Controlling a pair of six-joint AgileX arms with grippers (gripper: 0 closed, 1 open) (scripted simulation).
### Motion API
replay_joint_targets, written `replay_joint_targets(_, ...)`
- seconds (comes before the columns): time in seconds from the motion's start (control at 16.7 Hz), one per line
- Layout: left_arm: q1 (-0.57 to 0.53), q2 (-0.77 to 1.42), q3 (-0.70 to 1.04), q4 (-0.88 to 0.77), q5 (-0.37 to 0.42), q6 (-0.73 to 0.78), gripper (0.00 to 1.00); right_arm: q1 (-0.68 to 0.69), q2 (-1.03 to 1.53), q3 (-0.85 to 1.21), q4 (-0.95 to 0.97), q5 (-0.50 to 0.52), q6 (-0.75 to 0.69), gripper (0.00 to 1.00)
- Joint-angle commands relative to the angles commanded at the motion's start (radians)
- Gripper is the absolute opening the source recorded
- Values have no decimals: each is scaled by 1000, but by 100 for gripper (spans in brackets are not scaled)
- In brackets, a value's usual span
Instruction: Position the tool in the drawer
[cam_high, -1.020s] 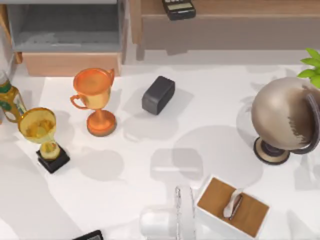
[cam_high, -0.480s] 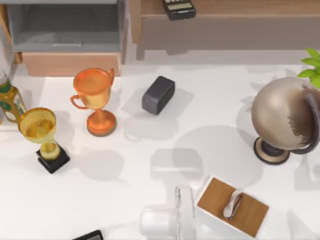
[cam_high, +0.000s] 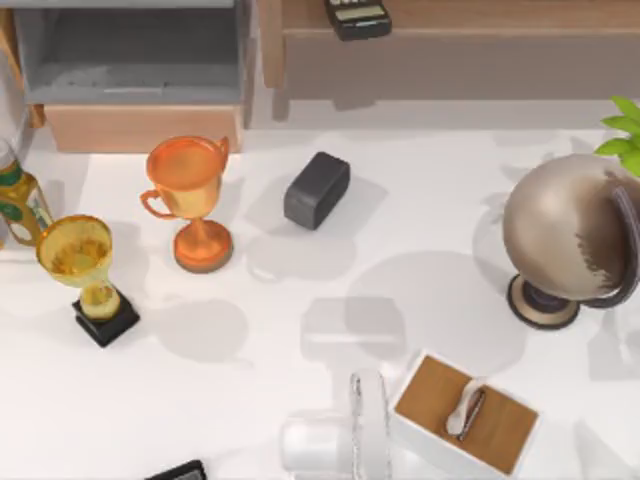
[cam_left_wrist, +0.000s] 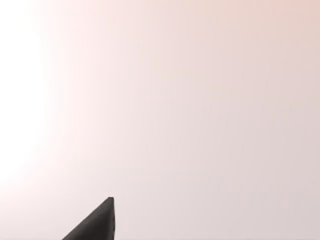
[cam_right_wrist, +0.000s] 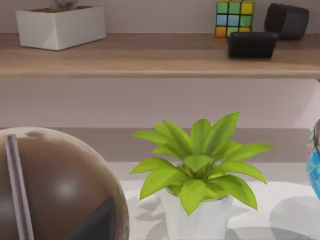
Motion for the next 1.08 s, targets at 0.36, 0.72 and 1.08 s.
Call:
replay_joint_targets(0.36,-80,1,-287,142,78,250,100,0,0,0,0,0,0,100)
replay_joint_targets(0.72,-191,13,-402,178,137,378,100,0,0,0,0,0,0,100)
replay_joint_targets(1.08,-190,12,-402,177,137,380,100,0,0,0,0,0,0,100)
